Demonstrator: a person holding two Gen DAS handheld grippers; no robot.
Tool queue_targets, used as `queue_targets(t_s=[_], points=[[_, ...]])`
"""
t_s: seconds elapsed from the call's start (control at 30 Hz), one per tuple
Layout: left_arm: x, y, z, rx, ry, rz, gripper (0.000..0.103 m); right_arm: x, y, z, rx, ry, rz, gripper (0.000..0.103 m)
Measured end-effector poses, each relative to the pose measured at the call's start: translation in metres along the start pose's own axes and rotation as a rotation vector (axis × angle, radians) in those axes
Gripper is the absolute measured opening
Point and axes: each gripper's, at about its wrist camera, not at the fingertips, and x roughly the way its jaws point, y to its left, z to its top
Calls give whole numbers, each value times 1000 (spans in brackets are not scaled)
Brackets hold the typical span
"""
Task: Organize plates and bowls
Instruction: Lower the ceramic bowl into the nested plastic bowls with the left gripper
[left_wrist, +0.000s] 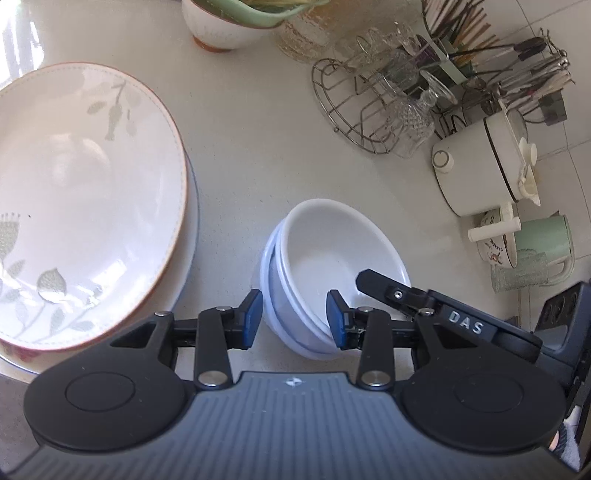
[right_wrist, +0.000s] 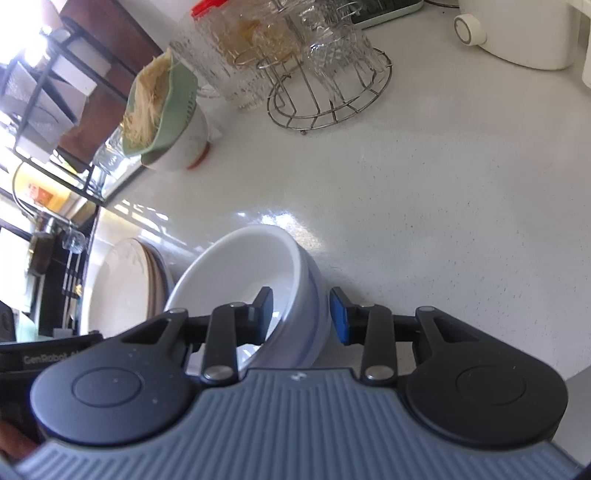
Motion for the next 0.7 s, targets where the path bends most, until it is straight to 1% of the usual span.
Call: queue_targets(t_s=[0.1,0.17,0.23,0.4,0.57,0.7], points=[[3,1,-3,-16,-13,-3,43,1,-5,-1,9,7,15,34],[8,1,-4,-31,-13,-8,43,4,-8,0,11,15,18,33],[12,2,-5,-49,-8,-16,43,10,-10,0,23,33,22,31],[17,5,-7,-76,-16,-22,44,11,-15,-1,46,44,40,31],[16,3,-8,-65,-7,-19,44,8,-14,-2,36,48,23,28],[12,1,-10,-71,-4,-28,44,1,-15,-3,55,42,24,28]])
